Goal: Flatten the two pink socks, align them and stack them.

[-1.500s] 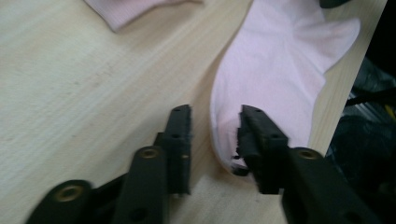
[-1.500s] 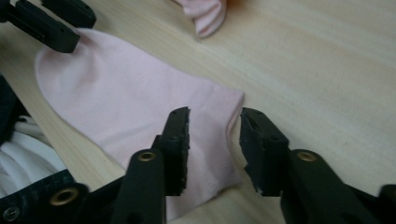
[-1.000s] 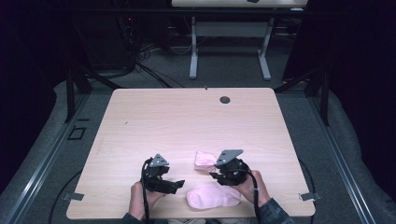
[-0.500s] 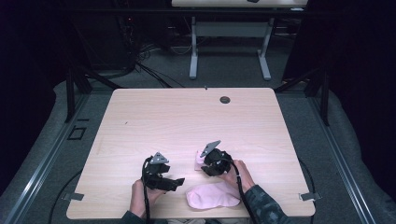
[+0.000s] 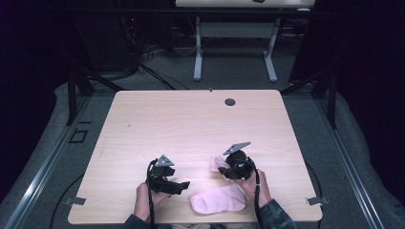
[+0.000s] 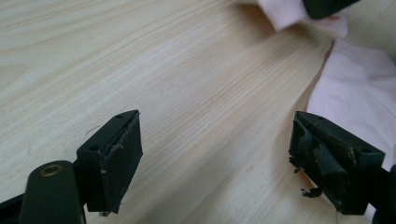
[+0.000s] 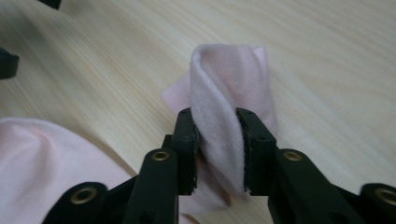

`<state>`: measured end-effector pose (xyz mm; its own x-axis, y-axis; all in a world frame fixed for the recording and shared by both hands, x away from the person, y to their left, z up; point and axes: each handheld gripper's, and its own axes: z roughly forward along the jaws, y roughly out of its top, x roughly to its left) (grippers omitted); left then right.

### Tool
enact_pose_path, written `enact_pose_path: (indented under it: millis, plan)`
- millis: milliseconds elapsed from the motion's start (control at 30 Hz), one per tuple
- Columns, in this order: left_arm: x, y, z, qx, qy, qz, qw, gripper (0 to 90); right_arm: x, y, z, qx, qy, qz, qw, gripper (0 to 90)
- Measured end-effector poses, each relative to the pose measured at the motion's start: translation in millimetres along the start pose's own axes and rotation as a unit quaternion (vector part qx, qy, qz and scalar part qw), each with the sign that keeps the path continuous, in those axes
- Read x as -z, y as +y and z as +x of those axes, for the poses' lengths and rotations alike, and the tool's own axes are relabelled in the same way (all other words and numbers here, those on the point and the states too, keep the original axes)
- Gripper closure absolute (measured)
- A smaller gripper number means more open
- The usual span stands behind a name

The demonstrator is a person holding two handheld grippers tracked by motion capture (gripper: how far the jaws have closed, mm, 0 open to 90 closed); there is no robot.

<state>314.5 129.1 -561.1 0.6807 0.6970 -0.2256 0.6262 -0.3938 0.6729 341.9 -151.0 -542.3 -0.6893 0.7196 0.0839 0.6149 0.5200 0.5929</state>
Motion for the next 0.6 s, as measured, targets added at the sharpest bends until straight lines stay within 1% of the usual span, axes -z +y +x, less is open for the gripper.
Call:
enact_pose_path:
  millis: [33,67,100,133,167,200,233,267,300,333,367,400,433,467,533,567,600]
  plan:
    - [-0.9,0.5,-0.5,0.000,-0.003,0.002,1.0000,17.1,-3.3,-2.7,-0.6,0.003,-0.010,0.005,0.9999,62.9]
    - [-2.2,0.7,-1.5,-0.001,-0.002,0.002,1.0000,17.0,-7.1,-4.5,-0.8,0.000,-0.017,0.011,0.9998,59.2]
    - [-2.8,0.9,-2.2,-0.002,-0.003,0.003,1.0000,16.9,-10.9,-6.4,-2.1,0.004,-0.018,0.019,0.9997,57.7]
    - [-3.6,0.9,-2.9,-0.002,-0.003,0.003,1.0000,16.9,-12.1,-7.9,-2.5,0.003,-0.013,0.015,0.9998,56.9]
    - [-3.8,0.9,-3.1,-0.004,-0.004,0.005,1.0000,16.8,-11.9,-8.7,-3.4,0.007,-0.018,0.018,0.9996,54.3]
    - [-3.4,0.9,-3.1,-0.008,-0.002,0.006,1.0000,16.8,-11.3,-9.1,-3.3,0.004,-0.015,0.015,0.9998,53.4]
    - [-2.9,0.7,-3.1,-0.007,-0.002,0.006,1.0000,16.8,-8.7,-9.1,-2.3,0.003,-0.010,0.007,0.9999,54.0]
    - [-2.5,0.4,-3.1,-0.006,-0.002,0.005,1.0000,16.8,-4.2,-9.0,-1.0,0.010,-0.009,0.000,0.9999,58.3]
    - [-1.8,0.2,-2.8,-0.004,-0.002,0.004,1.0000,16.8,-1.8,-8.8,-0.1,0.011,-0.007,-0.003,0.9999,61.1]
    - [-1.3,0.0,-2.0,-0.004,-0.002,0.004,1.0000,16.9,0.6,-8.4,0.1,0.012,-0.002,-0.007,0.9999,65.7]
    - [-0.7,-0.1,-1.3,-0.003,-0.002,0.003,1.0000,16.9,1.7,-8.4,-0.3,0.007,0.010,-0.016,0.9998,72.0]
    - [-0.6,-0.3,-1.1,-0.001,-0.002,0.003,1.0000,17.0,4.4,-7.4,-1.6,0.004,0.020,-0.019,0.9996,76.5]
    - [-0.4,-0.3,-0.7,-0.001,-0.004,0.003,1.0000,17.0,5.8,-6.6,-3.6,-0.003,0.037,-0.022,0.9991,77.3]
    - [-0.1,-0.4,-0.6,-0.001,-0.004,0.003,1.0000,17.0,8.1,-5.3,-6.6,-0.015,0.058,-0.029,0.9978,78.0]
    - [-0.3,-0.3,-0.6,-0.001,-0.004,0.004,1.0000,17.0,14.6,-1.3,-12.9,-0.035,0.071,-0.047,0.9957,78.9]
    - [-0.5,-0.3,-0.7,0.000,-0.005,0.005,1.0000,17.1,17.0,0.2,-17.2,-0.050,0.073,-0.054,0.9946,78.9]
    - [-0.7,-0.3,-0.4,-0.002,-0.005,0.005,1.0000,17.2,18.1,1.2,-21.3,-0.058,0.072,-0.055,0.9942,78.6]
